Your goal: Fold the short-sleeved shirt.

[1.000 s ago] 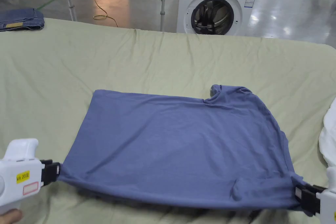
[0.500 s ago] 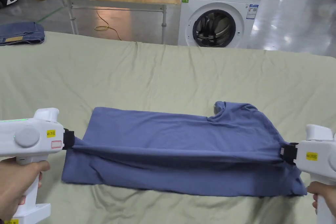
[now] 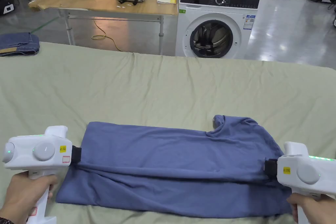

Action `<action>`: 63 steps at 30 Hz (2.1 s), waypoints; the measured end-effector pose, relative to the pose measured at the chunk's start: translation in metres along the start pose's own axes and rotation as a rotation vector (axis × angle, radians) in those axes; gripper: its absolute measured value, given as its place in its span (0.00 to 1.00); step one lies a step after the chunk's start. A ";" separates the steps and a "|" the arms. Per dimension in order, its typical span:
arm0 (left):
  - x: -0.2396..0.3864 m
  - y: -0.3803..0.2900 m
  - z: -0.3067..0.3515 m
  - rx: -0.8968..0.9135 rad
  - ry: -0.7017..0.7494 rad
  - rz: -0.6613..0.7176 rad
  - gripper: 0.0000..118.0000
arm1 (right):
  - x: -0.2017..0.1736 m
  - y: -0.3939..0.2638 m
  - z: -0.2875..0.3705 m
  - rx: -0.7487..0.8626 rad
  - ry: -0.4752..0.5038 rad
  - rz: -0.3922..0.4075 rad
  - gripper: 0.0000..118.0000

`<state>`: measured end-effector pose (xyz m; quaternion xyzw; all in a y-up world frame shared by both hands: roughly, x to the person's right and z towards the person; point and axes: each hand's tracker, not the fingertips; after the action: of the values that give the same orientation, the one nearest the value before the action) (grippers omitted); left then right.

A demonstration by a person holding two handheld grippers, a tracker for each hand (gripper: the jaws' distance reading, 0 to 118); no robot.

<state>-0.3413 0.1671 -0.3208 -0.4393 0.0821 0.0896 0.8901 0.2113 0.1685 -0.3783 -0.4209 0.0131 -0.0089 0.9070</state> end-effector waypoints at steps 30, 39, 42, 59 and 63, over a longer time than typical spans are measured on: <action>-0.022 -0.079 0.099 0.219 -0.030 -0.001 0.00 | -0.073 -0.080 0.144 0.611 0.051 0.088 0.00; -0.039 -0.036 0.029 -0.186 -0.084 0.036 0.65 | -0.062 -0.089 0.134 0.527 0.030 0.079 0.00; -0.029 -0.037 0.017 -0.277 -0.086 0.068 0.66 | -0.058 -0.093 0.130 0.507 0.019 0.080 0.00; -0.010 -0.069 0.026 -0.163 -0.035 -0.083 0.02 | -0.012 -0.090 0.124 0.410 -0.006 0.028 0.00; -0.014 -0.077 0.047 -0.115 -0.055 -0.080 0.02 | 0.022 -0.069 0.117 0.305 -0.021 0.032 0.26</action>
<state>-0.3336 0.1575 -0.2305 -0.4900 0.0346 0.0708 0.8681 0.2364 0.2126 -0.2506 -0.2780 0.0088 0.0082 0.9605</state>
